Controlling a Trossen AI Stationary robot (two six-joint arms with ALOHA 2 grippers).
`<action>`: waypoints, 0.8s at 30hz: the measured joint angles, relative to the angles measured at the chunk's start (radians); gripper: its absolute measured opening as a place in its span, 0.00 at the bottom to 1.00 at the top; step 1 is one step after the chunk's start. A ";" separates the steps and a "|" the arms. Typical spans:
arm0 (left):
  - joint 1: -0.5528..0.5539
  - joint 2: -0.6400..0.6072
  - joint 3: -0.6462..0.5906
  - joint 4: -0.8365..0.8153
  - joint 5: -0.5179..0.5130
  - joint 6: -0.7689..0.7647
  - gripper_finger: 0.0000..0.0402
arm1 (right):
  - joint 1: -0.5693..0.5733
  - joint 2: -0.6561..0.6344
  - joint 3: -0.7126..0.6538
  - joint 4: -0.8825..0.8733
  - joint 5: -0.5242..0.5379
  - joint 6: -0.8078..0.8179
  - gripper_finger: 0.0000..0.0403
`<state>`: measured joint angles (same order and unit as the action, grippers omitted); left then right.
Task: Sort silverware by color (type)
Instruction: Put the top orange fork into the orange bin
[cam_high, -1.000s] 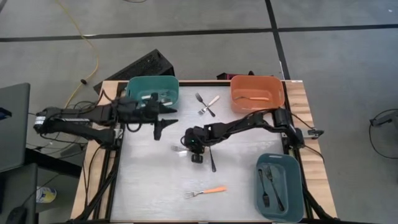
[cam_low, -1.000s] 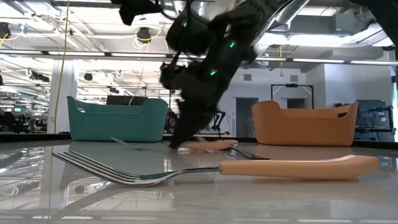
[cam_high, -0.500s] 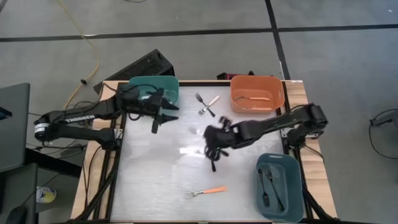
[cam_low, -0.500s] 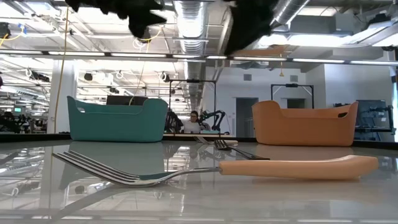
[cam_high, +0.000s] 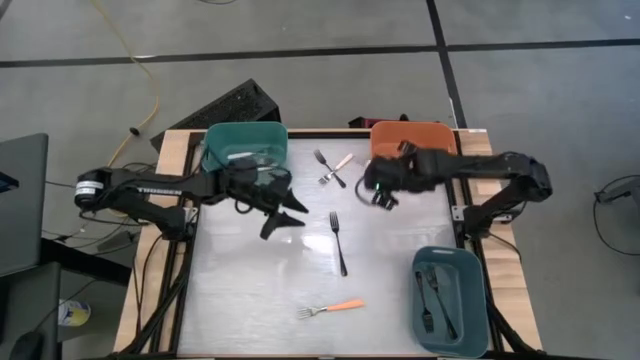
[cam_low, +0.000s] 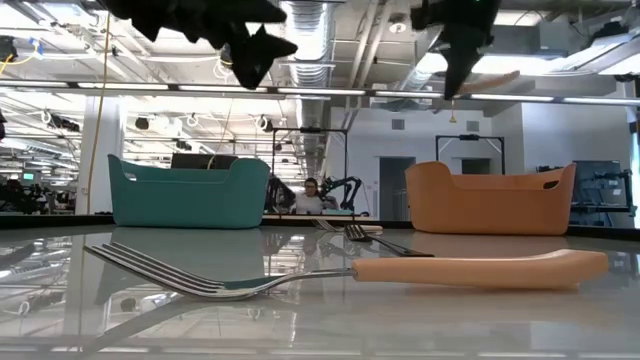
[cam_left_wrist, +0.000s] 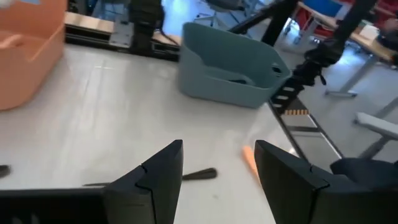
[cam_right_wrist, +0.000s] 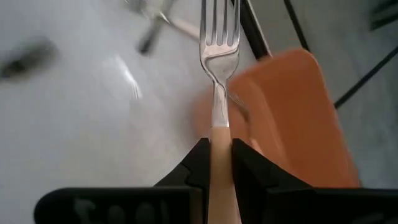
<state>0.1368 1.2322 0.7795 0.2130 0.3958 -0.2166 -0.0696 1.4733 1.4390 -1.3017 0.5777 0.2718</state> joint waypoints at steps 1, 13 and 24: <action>-0.018 0.000 0.000 0.002 -0.020 -0.005 0.46 | -0.042 -0.012 -0.016 0.000 -0.008 -0.052 0.17; -0.097 -0.011 0.001 0.037 -0.257 -0.109 0.46 | -0.568 -0.134 -0.286 0.290 -0.281 -0.653 0.17; -0.098 -0.011 0.000 0.105 -0.433 -0.218 0.46 | -0.736 0.012 -0.369 0.423 -0.376 -0.861 0.17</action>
<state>0.0387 1.2213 0.7799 0.3175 -0.0371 -0.4348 -0.8055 1.4853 1.0702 -0.8786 0.2012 -0.5897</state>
